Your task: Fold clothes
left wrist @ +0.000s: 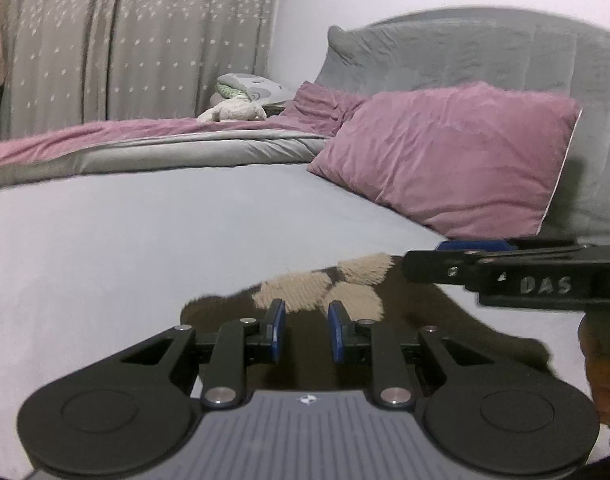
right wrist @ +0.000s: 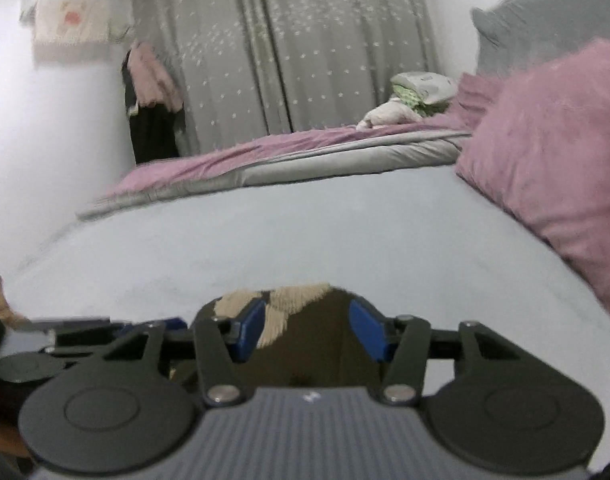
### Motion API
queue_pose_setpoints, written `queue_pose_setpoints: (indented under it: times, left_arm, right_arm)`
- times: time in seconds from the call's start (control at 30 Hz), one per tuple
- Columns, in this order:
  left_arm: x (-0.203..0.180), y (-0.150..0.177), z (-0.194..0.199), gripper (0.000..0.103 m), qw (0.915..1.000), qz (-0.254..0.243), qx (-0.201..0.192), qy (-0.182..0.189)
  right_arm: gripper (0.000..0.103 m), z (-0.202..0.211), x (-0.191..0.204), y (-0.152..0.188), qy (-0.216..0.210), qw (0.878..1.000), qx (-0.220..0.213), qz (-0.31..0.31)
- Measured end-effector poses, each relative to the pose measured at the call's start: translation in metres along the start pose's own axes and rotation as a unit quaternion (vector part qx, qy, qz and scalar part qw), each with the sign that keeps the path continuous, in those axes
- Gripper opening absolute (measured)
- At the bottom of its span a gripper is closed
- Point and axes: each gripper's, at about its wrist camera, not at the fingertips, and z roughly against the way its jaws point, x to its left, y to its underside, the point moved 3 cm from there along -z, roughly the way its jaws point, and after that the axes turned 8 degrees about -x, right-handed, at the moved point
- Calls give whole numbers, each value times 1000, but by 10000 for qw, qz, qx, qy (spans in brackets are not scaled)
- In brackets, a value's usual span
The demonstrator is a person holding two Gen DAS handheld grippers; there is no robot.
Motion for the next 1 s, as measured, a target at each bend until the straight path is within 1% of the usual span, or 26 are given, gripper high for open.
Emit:
queue_pose_setpoints:
  times: [0.07,0.17,0.2,0.27,0.4,0.5,0.57,0.77,0.83,0.93,1.0]
  left_arm:
    - [1,1,-12,22,10000,-36,85,5]
    - [0,6,-26,22,9998,-23,217,42]
    - [-1,8,-29,22,9996,-11,262,58]
    - [-3,13,-36,22,9993,14,351,92]
    - [-4,20,-46,22,9986,115,486,145]
    - [-2,24,-50,22,9982,267,519,159]
    - [-3,26,-52,22,9982,259,522,156]
    - [-3,31,-56,22,9978,335,555,159]
    - [-4,29,-57,22,9977,289,592,137]
    - [-7,25,-52,22,9980,166,595,87]
    - [-8,22,-46,22,9982,169,576,70]
  right_arm:
    - [38,-18,9,-2,61,9995,145,278]
    - [30,-43,20,6,186,9976,411,522]
    - [27,-48,20,10,241,9971,486,535]
    - [25,-56,15,22,351,9964,606,484]
    - [24,-60,3,45,464,9961,620,415]
    - [24,-60,-6,56,417,9972,545,289]
    - [24,-60,-13,59,368,9980,500,144]
    - [24,-65,-31,66,247,9988,400,-166]
    - [24,-67,-35,66,230,9987,389,-241]
    - [24,-67,-31,63,289,9987,424,-82]
    - [26,-66,-27,60,328,9985,444,44]
